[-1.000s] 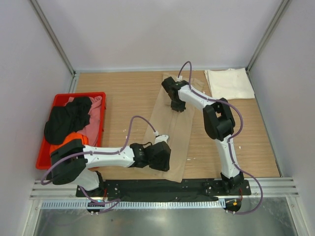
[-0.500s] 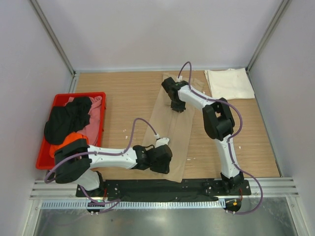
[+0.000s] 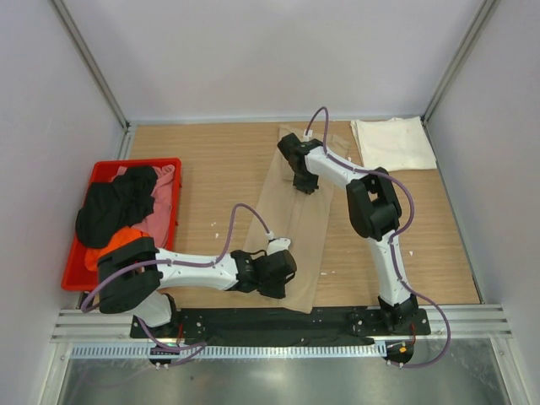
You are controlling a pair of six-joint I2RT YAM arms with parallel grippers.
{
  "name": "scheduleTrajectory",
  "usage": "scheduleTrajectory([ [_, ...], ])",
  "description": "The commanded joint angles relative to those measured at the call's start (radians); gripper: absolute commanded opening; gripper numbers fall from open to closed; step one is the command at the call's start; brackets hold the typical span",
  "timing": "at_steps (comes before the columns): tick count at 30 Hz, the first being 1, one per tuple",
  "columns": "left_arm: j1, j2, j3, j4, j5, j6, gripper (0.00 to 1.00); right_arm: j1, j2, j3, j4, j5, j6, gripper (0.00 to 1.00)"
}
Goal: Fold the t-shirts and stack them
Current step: Fold the tshirt
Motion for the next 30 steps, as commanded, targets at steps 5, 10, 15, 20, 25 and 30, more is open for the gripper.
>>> scheduleTrajectory([
  [5, -0.009, -0.014, 0.035, 0.004, -0.009, 0.004, 0.00, -0.003, -0.007, 0.016, 0.018, 0.007, 0.012, 0.01],
  [10, -0.010, -0.022, 0.034, -0.011, -0.015, -0.008, 0.00, -0.003, -0.017, 0.019, 0.025, 0.009, 0.009, 0.01],
  [15, -0.010, -0.031, 0.035, -0.014, -0.026, -0.025, 0.00, -0.003, -0.022, 0.031, 0.021, 0.009, 0.007, 0.01],
  [20, -0.010, -0.043, 0.043, -0.044, -0.043, -0.028, 0.00, -0.003, -0.036, 0.033, 0.024, 0.004, -0.003, 0.01],
  [25, -0.010, -0.064, 0.058, -0.079, -0.069, -0.031, 0.00, -0.003, -0.048, 0.033, 0.027, 0.012, -0.003, 0.01],
  [30, -0.010, -0.078, 0.072, -0.105, -0.077, -0.031, 0.00, -0.005, -0.056, 0.033, 0.031, 0.010, -0.003, 0.01],
])
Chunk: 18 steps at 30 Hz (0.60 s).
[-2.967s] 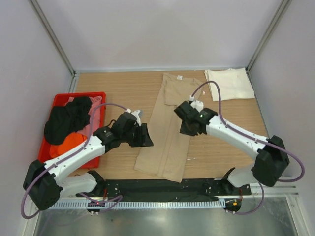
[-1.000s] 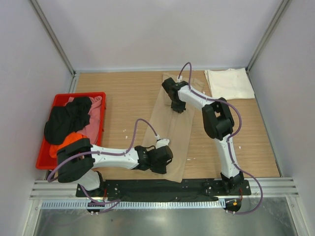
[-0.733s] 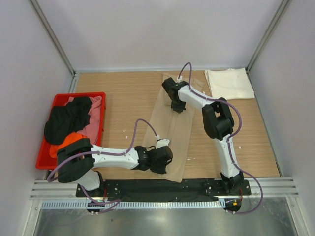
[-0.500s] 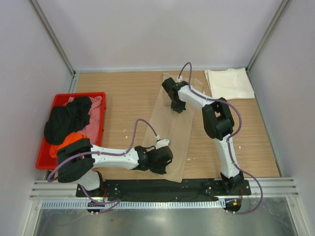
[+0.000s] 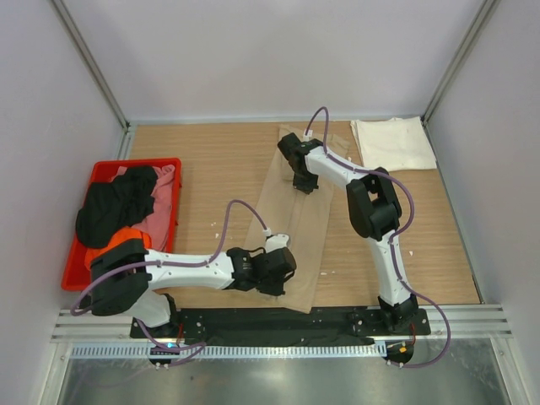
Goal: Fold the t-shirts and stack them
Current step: Fold the tshirt
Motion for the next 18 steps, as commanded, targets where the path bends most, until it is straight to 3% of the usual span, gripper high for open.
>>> scheduleTrajectory([
  [1, -0.006, -0.039, 0.039, -0.029, -0.041, -0.006, 0.00, -0.002, -0.057, 0.031, 0.022, 0.020, 0.004, 0.01],
  [18, -0.017, -0.052, 0.049, -0.077, -0.072, -0.036, 0.00, -0.002, -0.100, 0.008, 0.057, 0.037, 0.024, 0.01],
])
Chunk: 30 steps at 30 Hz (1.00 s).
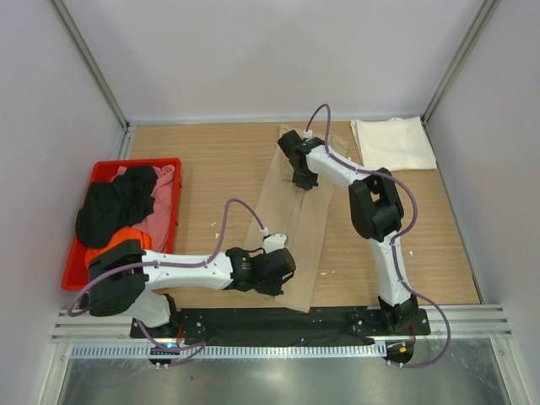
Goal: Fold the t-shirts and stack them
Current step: Fold the tshirt
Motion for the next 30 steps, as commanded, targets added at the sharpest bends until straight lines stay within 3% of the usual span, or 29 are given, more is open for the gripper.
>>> scheduleTrajectory([
  [1, -0.014, -0.033, 0.031, -0.026, -0.045, -0.025, 0.00, 0.001, -0.082, 0.009, 0.041, 0.032, 0.020, 0.01],
  [23, -0.056, -0.005, 0.054, -0.138, -0.144, -0.080, 0.00, 0.004, -0.070, -0.013, 0.078, 0.015, -0.006, 0.01],
  [25, -0.056, 0.019, 0.068, -0.161, -0.153, -0.079, 0.03, 0.004, -0.064, -0.013, 0.081, 0.012, -0.012, 0.01],
  [27, -0.056, 0.047, 0.091, -0.182, -0.160, -0.076, 0.12, 0.004, -0.056, -0.004, 0.077, 0.012, -0.018, 0.02],
  [30, -0.056, 0.064, 0.128, -0.239, -0.180, -0.073, 0.23, 0.004, -0.054, 0.021, 0.049, 0.014, -0.021, 0.12],
])
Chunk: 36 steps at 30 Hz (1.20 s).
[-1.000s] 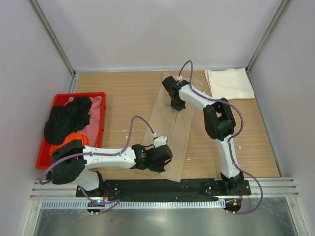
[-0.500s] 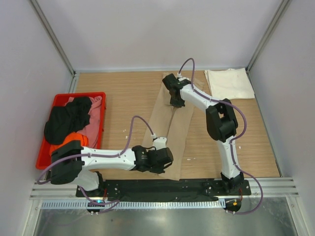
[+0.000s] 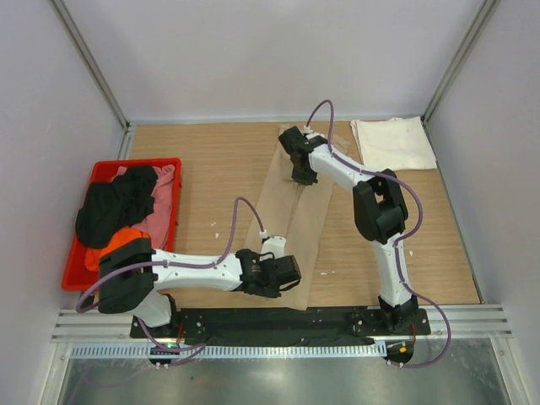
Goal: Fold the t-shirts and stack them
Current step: Fold the tshirt
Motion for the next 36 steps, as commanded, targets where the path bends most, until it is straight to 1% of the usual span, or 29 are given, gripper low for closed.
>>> scheduleTrajectory([
  [1, -0.006, 0.011, 0.068, -0.082, -0.064, -0.007, 0.25, 0.004, -0.017, 0.045, -0.019, 0.017, -0.013, 0.15],
  [2, -0.006, 0.006, 0.074, -0.085, -0.066, -0.003, 0.29, 0.004, -0.023, 0.050, -0.023, 0.013, -0.016, 0.18],
  [4, -0.009, -0.014, 0.091, -0.082, -0.069, 0.002, 0.30, -0.001, -0.052, 0.053, -0.023, 0.012, -0.021, 0.22],
  [5, -0.013, -0.022, 0.105, -0.075, -0.069, 0.020, 0.30, -0.004, -0.062, 0.056, -0.023, 0.007, -0.022, 0.27],
  [8, -0.030, -0.032, 0.121, 0.005, -0.034, 0.063, 0.31, -0.025, -0.085, 0.062, -0.011, -0.005, -0.042, 0.32],
  [9, -0.033, -0.031, 0.128, 0.060, 0.001, 0.089, 0.31, -0.034, -0.086, 0.064, -0.010, -0.006, -0.048, 0.33],
  [11, -0.038, -0.019, 0.126, 0.129, 0.046, 0.106, 0.32, -0.063, -0.088, 0.064, 0.000, -0.026, -0.070, 0.34],
  [14, -0.039, 0.001, 0.117, 0.186, 0.089, 0.115, 0.32, -0.109, -0.091, 0.056, 0.029, -0.049, -0.099, 0.34],
  [18, -0.039, 0.053, 0.106, 0.227, 0.098, 0.128, 0.32, -0.186, -0.114, 0.002, 0.111, -0.132, -0.122, 0.34],
  [19, -0.039, 0.063, 0.106, 0.229, 0.098, 0.132, 0.32, -0.202, -0.116, -0.007, 0.153, -0.152, -0.131, 0.34],
  [23, -0.039, 0.096, 0.094, 0.229, 0.100, 0.131, 0.33, -0.265, -0.093, -0.002, 0.213, -0.215, -0.188, 0.34],
  [28, -0.039, 0.115, 0.082, 0.224, 0.097, 0.126, 0.33, -0.317, -0.050, 0.037, 0.242, -0.227, -0.246, 0.33],
  [30, -0.039, 0.121, 0.089, 0.198, 0.089, 0.126, 0.33, -0.331, -0.031, 0.042, 0.251, -0.233, -0.252, 0.32],
  [36, -0.039, 0.138, 0.125, 0.181, 0.104, 0.137, 0.33, -0.373, 0.018, 0.041, 0.293, -0.249, -0.264, 0.32],
])
